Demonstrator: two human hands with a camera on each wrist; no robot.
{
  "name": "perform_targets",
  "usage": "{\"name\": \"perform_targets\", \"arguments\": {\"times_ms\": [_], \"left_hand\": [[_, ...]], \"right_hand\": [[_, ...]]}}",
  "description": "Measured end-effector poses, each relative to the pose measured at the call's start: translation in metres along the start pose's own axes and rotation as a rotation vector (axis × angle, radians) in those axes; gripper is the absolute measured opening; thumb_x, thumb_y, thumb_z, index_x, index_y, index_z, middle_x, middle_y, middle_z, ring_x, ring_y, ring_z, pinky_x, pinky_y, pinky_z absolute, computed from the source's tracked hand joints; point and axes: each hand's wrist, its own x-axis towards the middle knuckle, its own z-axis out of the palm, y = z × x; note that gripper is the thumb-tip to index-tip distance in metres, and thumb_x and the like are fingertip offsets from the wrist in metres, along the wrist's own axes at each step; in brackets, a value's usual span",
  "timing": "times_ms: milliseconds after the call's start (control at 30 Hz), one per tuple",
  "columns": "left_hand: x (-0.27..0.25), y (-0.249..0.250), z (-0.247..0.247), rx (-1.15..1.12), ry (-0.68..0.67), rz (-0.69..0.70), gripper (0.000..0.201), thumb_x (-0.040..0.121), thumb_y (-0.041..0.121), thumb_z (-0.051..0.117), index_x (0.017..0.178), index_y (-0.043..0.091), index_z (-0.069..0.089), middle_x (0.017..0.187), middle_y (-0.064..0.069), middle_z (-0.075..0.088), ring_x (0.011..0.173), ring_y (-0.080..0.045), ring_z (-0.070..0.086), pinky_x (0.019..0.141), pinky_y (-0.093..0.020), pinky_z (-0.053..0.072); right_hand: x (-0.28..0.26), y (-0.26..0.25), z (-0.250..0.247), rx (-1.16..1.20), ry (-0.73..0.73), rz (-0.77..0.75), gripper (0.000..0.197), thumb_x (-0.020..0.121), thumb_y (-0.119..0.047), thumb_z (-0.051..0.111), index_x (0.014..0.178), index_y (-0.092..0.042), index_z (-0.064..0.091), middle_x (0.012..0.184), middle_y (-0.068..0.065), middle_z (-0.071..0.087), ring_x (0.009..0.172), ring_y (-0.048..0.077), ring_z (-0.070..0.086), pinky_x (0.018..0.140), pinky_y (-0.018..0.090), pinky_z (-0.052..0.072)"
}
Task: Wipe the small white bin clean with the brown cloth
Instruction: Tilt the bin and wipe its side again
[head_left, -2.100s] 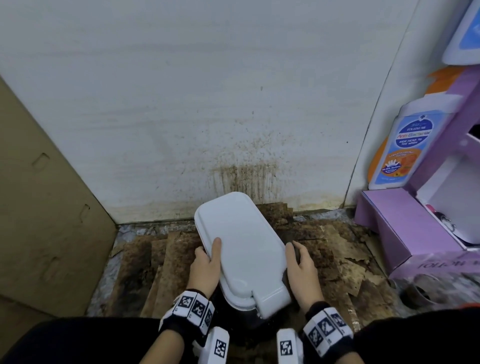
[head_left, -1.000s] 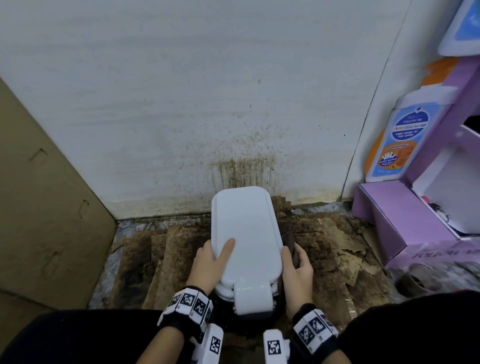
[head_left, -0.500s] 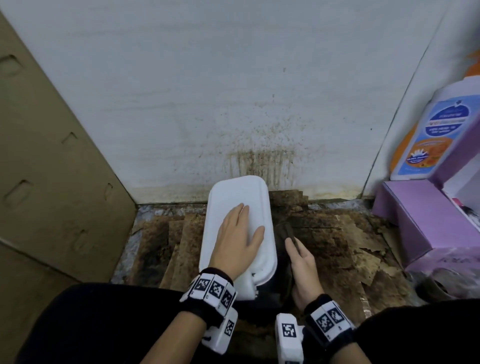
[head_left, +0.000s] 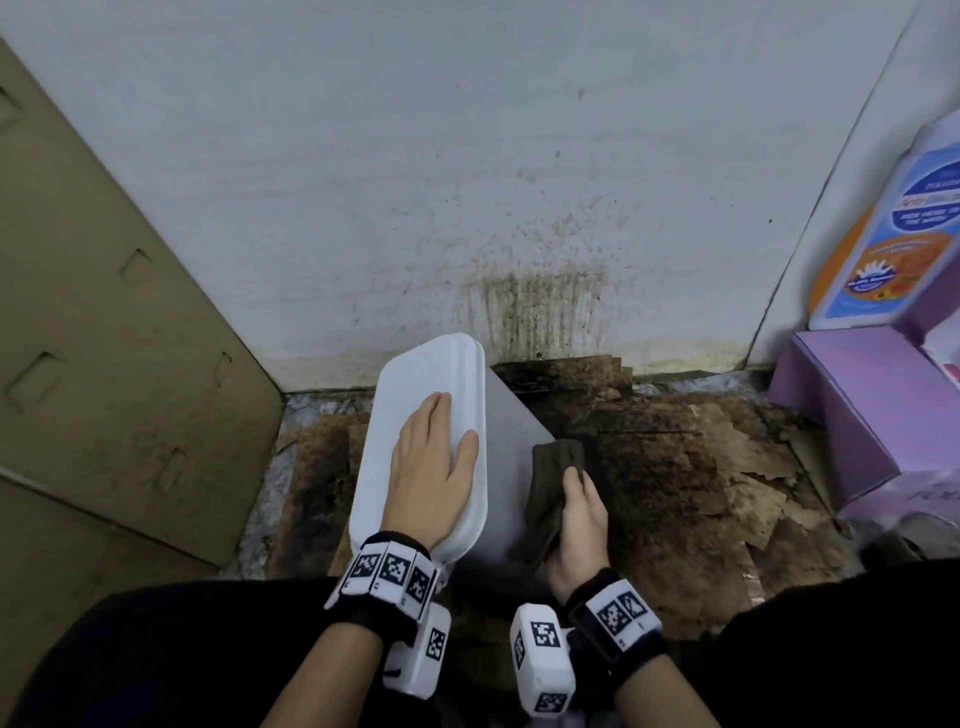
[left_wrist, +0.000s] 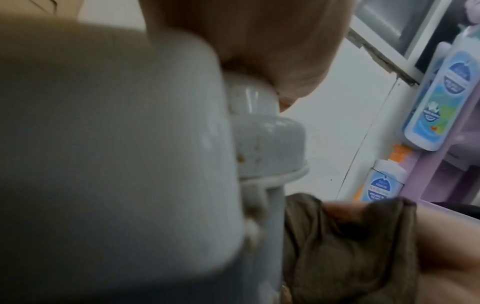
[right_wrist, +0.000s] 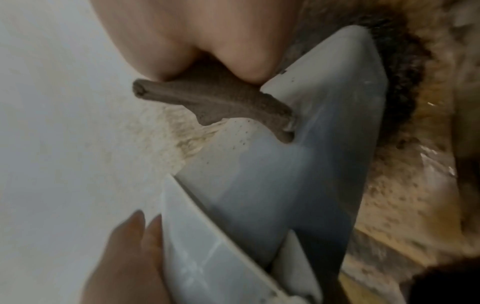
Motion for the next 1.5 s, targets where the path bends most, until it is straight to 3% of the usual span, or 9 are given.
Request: {"name": "perform_targets", "arguments": {"times_ms": [200, 367, 533, 633, 800, 1033, 1233, 1367, 1500], "left_hand": [[0.0, -0.014, 0.0, 0.033, 0.022, 0.037, 0.06, 0.105, 0.044, 0.033, 0.158, 0.021, 0.02, 0.164, 0.005, 0.019, 0.149, -0.015, 0.016, 0.124, -0.04, 0.016], [0.002, -0.027, -0.001, -0.026, 0.038, 0.005, 0.072, 0.094, 0.055, 0.022, 0.157, 0.021, 0.022, 0.163, 0.004, 0.021, 0.148, -0.013, 0.017, 0.123, -0.036, 0.014], [0.002, -0.036, -0.001, -0.035, 0.056, 0.003, 0.065, 0.097, 0.049, 0.026, 0.157, 0.022, 0.023, 0.161, 0.005, 0.022, 0.148, -0.009, 0.014, 0.121, -0.028, 0.01], [0.001, -0.037, 0.0, -0.018, 0.054, 0.0, 0.062, 0.098, 0.042, 0.03, 0.157, 0.022, 0.021, 0.162, 0.004, 0.019, 0.149, -0.01, 0.013, 0.121, -0.026, 0.007], [0.001, -0.042, -0.002, -0.024, 0.043, -0.003, 0.062, 0.098, 0.041, 0.031, 0.158, 0.024, 0.02, 0.164, 0.006, 0.016, 0.149, -0.007, 0.01, 0.119, -0.024, 0.005], [0.001, -0.042, -0.002, -0.02, 0.037, 0.009, 0.062, 0.099, 0.041, 0.032, 0.157, 0.024, 0.019, 0.164, 0.005, 0.016, 0.15, -0.009, 0.009, 0.121, -0.028, 0.007], [0.002, -0.038, 0.0, 0.001, 0.042, 0.019, 0.063, 0.099, 0.04, 0.031, 0.158, 0.022, 0.018, 0.165, 0.002, 0.015, 0.149, -0.01, 0.009, 0.12, -0.026, 0.004], [0.002, -0.035, 0.002, 0.007, 0.041, 0.023, 0.064, 0.098, 0.041, 0.031, 0.158, 0.021, 0.018, 0.165, 0.001, 0.015, 0.15, -0.011, 0.01, 0.122, -0.029, 0.005], [0.003, -0.038, 0.001, -0.007, 0.044, 0.021, 0.065, 0.097, 0.042, 0.031, 0.157, 0.021, 0.02, 0.164, 0.0, 0.018, 0.15, -0.013, 0.012, 0.121, -0.028, 0.007]], "right_hand": [[-0.007, 0.013, 0.038, -0.377, -0.293, -0.223, 0.04, 0.106, -0.039, 0.043, 0.143, -0.028, 0.053, 0.14, -0.012, 0.06, 0.131, 0.005, 0.053, 0.116, 0.036, 0.039], [-0.009, 0.031, 0.05, -0.703, -0.472, -0.298, 0.056, 0.104, -0.054, 0.018, 0.158, -0.038, 0.014, 0.164, -0.024, 0.012, 0.148, -0.012, 0.009, 0.126, 0.027, 0.007], [0.01, 0.053, 0.038, -0.96, -0.496, -0.528, 0.052, 0.105, -0.048, 0.008, 0.156, -0.041, 0.002, 0.164, -0.025, 0.001, 0.15, -0.009, 0.001, 0.126, 0.028, 0.003], [0.024, 0.066, 0.026, -0.96, -0.43, -0.641, 0.053, 0.104, -0.045, 0.013, 0.156, -0.037, 0.008, 0.165, -0.021, 0.008, 0.152, -0.003, 0.007, 0.124, 0.021, 0.004], [0.058, 0.086, -0.017, -0.955, -0.275, -0.422, 0.051, 0.101, -0.043, 0.016, 0.152, -0.038, 0.011, 0.16, -0.027, 0.006, 0.152, -0.002, 0.006, 0.123, 0.021, 0.002], [0.081, 0.089, -0.038, -0.966, -0.091, -0.115, 0.05, 0.11, -0.025, 0.022, 0.159, -0.022, 0.012, 0.168, -0.004, 0.009, 0.154, 0.009, 0.006, 0.125, 0.029, 0.0], [0.043, 0.069, 0.012, -0.838, -0.105, -0.187, 0.051, 0.107, -0.039, 0.019, 0.158, -0.03, 0.019, 0.165, -0.015, 0.015, 0.147, -0.005, 0.01, 0.126, 0.029, 0.003], [0.009, 0.05, 0.054, -0.747, -0.296, -0.302, 0.049, 0.107, -0.042, 0.013, 0.156, -0.039, 0.018, 0.159, -0.028, 0.012, 0.148, -0.01, 0.006, 0.125, 0.026, 0.003], [0.008, 0.044, 0.044, -0.819, -0.477, -0.439, 0.051, 0.103, -0.034, 0.015, 0.153, -0.037, 0.011, 0.161, -0.027, 0.007, 0.148, -0.013, 0.003, 0.123, 0.02, 0.002]]}}
